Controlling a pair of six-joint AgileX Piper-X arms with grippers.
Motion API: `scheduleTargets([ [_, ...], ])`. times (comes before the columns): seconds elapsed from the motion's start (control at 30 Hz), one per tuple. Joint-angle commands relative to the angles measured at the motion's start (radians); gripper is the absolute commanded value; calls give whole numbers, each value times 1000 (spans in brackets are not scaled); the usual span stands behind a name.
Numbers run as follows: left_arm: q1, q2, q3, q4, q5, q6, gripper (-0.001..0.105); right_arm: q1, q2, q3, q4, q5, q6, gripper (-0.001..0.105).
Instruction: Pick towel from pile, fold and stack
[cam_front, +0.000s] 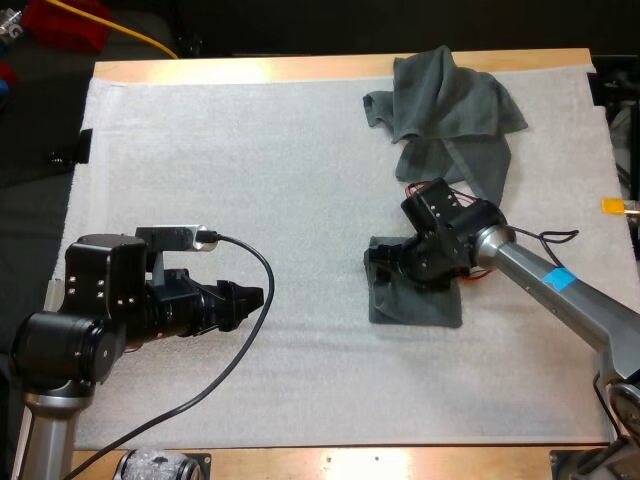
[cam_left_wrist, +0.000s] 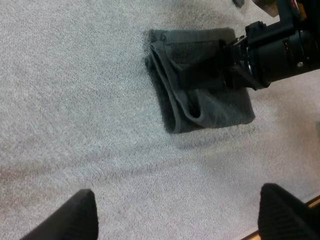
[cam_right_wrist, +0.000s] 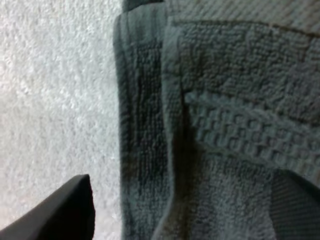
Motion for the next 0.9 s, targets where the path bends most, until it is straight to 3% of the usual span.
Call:
scheduleTargets([
  [0.0, -1, -5, -1, -4, 4, 6, 64, 4, -12, -8, 2, -61, -18, 70],
  [0.17, -1, -5, -1, -4, 4, 6, 64, 34, -12, -8, -40, -149, -18, 70],
  [0.57, -1, -5, -1, -4, 4, 6, 64, 108, 32, -8, -70, -123, 44, 70],
  [0.87, -1, -5, -1, -4, 4, 22, 64, 108, -27, -8, -86, -116, 7, 70],
])
